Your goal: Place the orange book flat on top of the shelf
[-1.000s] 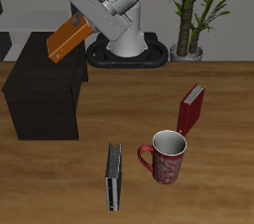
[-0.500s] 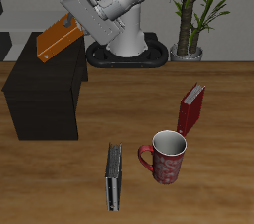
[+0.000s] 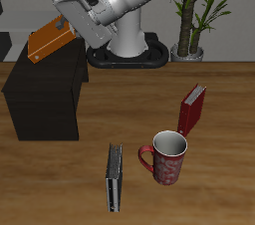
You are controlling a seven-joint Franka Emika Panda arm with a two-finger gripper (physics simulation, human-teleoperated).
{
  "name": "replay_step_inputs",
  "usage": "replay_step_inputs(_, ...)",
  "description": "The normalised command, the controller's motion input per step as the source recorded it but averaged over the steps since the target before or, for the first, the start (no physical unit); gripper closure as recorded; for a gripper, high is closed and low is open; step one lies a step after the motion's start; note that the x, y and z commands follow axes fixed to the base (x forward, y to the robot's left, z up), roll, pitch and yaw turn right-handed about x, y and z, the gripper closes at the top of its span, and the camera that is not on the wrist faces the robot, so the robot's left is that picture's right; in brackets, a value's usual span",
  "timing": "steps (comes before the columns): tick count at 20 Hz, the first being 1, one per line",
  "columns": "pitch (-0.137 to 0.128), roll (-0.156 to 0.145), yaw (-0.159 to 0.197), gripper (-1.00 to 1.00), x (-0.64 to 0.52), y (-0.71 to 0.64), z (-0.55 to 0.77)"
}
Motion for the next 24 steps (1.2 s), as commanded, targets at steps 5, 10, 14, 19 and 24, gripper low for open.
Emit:
replay_step_inputs(5,0.039,-0.028,-0.014,1.00,0.09,-0.17,-0.12)
replay_step_inputs(10,0.005,0.017,0.023,1.00,0.12,0.03,-0.21)
replay_step_inputs(14,0.014,0.009,0.003,1.00,0.07,-0.03,-0.14)
replay_step_inputs(19,0.020,-0.016,0.012,1.00,0.11,-0.11,-0.16)
replay_step_inputs(24,0.025,0.020,0.012,1.00,0.12,0.00,-0.19)
